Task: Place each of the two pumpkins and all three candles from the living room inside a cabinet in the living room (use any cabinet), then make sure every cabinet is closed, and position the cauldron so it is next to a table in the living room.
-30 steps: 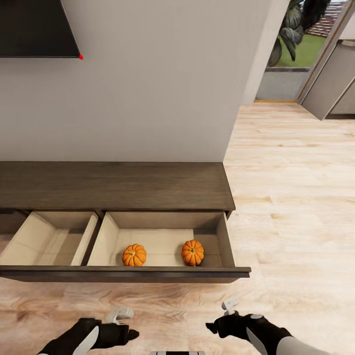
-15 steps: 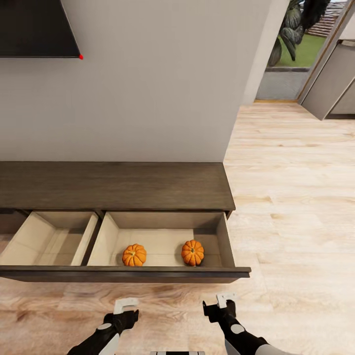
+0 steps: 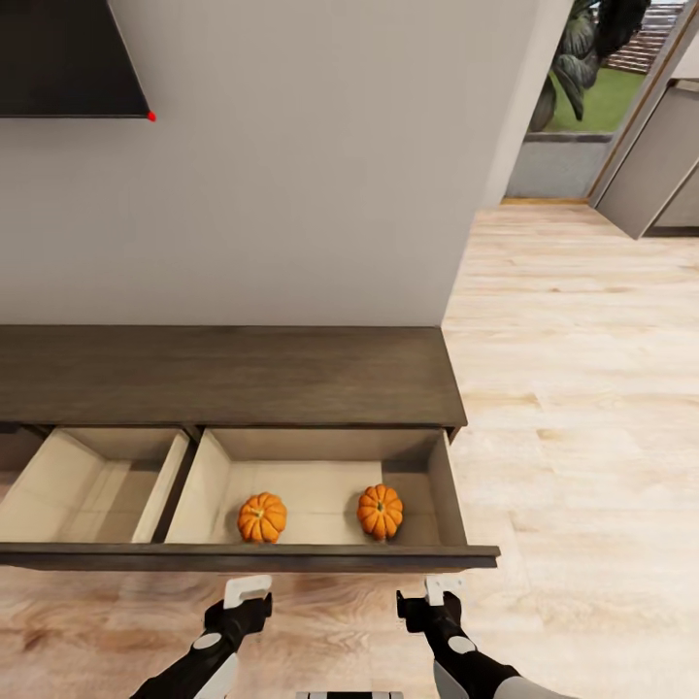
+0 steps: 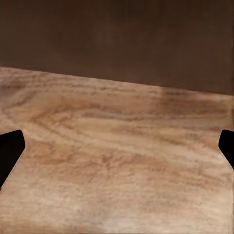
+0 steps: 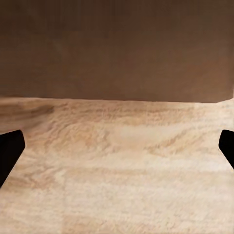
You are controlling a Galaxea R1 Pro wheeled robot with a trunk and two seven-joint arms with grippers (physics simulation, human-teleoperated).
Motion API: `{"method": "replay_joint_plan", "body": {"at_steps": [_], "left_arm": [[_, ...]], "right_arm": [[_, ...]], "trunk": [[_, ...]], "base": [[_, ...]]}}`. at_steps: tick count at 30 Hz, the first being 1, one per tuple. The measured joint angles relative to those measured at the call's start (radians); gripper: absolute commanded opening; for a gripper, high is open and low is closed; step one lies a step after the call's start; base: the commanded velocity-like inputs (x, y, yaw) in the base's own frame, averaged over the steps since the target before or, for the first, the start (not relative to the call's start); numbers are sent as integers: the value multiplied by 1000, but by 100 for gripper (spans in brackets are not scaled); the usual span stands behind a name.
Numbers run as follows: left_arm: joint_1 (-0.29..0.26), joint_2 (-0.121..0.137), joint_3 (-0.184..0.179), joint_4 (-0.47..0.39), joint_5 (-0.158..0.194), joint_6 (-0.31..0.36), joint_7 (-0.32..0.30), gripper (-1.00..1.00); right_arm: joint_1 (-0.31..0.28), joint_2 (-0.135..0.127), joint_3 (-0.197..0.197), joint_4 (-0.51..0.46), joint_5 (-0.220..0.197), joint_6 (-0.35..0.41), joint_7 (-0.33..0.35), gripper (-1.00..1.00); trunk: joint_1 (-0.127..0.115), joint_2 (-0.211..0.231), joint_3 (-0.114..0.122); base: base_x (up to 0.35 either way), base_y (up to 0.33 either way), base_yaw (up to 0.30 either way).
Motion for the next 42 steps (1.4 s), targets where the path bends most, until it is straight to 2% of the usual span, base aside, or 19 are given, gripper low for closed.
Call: {"method": "replay_joint_plan", "body": {"at_steps": [12,14,19,37,38,39,42], "left_arm": [[0,-2,0,-2,1,0,-1,100],[0,-2,0,-2,1,0,-1,100],[0,-2,0,-2,1,0,-2,100],[0,-2,0,-1,1,0,-2,100],[6,-2,-3,-1,3,0,-2,100],[23,-2,2,-4,-13,-16,-2,100],[64,-1,-5,-4,-13,-72,-3,100]], "right_arm": [[1,2,-16,-5,2,-8,0,100],[1,9,-19,-5,4,-8,0,100],[0,18,-15,-5,6,-7,0,100],[0,19,-11,-7,8,-9,0,100],[11,19,-16,-7,9,-9,0,100],[24,19,-20,-8,8,-9,0,100],[61,18,-21,-10,10,-32,-1,100]], "trunk": [[0,0,0],[0,0,0],[0,0,0],[0,0,0],[0,0,0],[0,0,0],[-1,0,0]], "base": [[340,0,0],[342,0,0],[342,0,0],[342,0,0],[342,0,0],[342,0,0],[200,0,0]]}}
